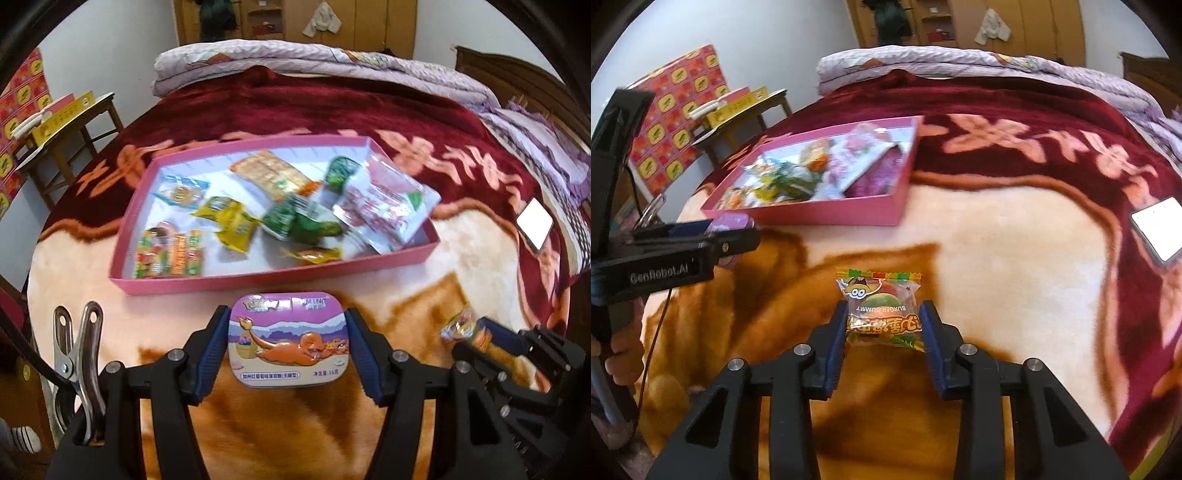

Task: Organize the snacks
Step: 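Lift the tin and gummy bag and hold them above the blanket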

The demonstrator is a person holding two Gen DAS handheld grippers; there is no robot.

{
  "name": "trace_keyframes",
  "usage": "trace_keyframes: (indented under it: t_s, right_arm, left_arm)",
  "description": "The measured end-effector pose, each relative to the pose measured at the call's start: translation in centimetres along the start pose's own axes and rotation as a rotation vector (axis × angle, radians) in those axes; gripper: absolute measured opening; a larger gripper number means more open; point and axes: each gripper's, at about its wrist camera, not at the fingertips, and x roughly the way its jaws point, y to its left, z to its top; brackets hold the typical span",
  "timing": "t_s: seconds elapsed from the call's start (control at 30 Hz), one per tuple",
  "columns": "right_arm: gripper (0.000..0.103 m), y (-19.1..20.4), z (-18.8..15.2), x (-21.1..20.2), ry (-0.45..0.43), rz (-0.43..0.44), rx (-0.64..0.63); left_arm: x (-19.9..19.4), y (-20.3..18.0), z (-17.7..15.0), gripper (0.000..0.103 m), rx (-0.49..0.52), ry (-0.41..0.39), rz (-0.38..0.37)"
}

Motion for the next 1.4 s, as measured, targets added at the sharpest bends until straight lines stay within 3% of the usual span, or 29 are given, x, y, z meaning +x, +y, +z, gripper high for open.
trace_keyframes:
  t_s: [0.7, 1.4]
  right_arm:
    - [0.037, 6.1, 0.7, -1.0, -0.017, 0.072, -0.098]
    - [0.037, 7.1, 0.3, -0.8, -0.006, 0.084, -0.091]
  left_arm:
    - [-3.3, 4.4, -0.7, 0.065, -0.095, -0.063, -0.017]
    - [-4.5, 5.3, -1.0, 0.065, -0.123, -0.077, -0.053]
